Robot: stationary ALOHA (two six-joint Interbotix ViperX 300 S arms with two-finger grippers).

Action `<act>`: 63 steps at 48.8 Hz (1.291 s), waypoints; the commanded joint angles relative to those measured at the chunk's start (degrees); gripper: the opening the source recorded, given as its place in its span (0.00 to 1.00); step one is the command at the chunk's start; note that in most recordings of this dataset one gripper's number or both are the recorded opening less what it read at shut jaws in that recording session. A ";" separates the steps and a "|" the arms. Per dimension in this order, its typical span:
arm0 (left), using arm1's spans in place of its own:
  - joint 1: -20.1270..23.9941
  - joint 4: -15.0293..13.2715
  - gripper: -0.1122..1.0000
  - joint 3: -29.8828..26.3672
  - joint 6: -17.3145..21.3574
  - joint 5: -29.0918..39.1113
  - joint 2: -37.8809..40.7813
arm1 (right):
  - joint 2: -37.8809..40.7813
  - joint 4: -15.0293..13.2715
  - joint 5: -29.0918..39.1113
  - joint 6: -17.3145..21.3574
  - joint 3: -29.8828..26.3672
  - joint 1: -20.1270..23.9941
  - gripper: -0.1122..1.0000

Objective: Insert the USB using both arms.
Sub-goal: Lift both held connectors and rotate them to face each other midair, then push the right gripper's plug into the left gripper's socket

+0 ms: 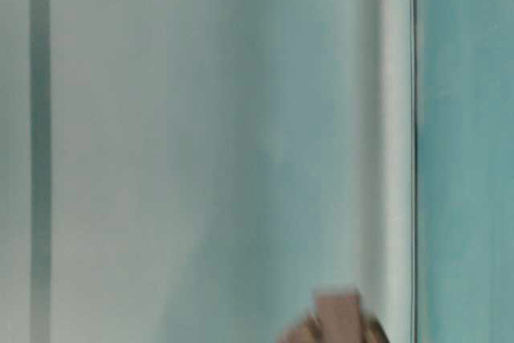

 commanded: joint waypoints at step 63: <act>12.13 20.74 0.30 -22.15 -11.07 -14.33 19.69 | 0.26 -1.76 -1.67 -12.57 -6.68 3.78 0.28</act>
